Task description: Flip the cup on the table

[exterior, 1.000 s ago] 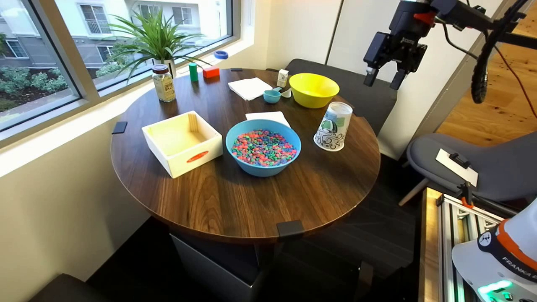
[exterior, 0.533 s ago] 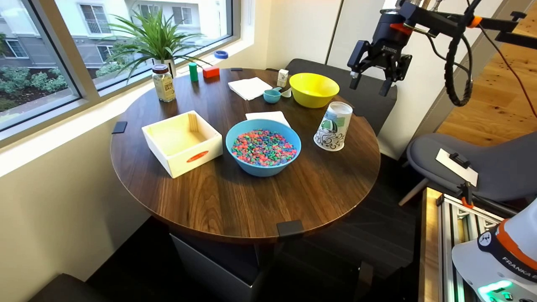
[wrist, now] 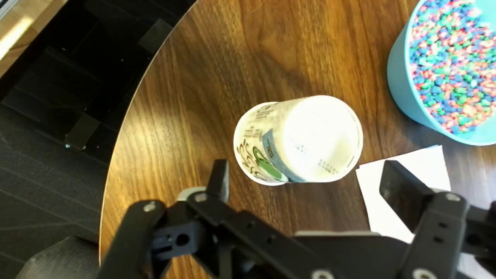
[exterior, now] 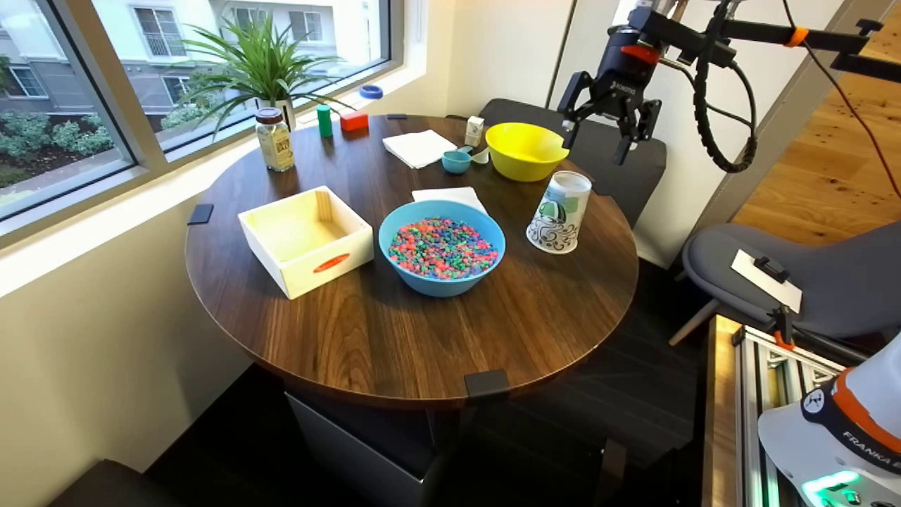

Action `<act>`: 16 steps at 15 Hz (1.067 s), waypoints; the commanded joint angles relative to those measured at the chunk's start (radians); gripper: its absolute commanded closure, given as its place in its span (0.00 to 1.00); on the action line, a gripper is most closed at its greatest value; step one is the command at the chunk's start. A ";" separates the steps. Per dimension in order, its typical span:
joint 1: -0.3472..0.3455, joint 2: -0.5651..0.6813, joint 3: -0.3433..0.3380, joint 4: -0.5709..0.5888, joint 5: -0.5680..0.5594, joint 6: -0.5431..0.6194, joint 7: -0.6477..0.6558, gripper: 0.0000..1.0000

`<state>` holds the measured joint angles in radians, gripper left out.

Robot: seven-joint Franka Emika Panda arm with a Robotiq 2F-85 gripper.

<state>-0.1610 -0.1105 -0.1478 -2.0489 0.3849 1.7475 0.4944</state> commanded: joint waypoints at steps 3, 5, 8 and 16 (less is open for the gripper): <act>-0.006 0.103 -0.016 0.089 0.071 -0.100 0.002 0.00; -0.006 0.131 -0.018 0.105 0.081 -0.117 0.009 0.00; -0.007 0.165 -0.022 0.123 0.105 -0.123 0.007 0.00; -0.030 0.251 -0.032 0.186 0.245 -0.222 -0.045 0.00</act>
<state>-0.1765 0.0901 -0.1714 -1.9105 0.5745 1.6061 0.4749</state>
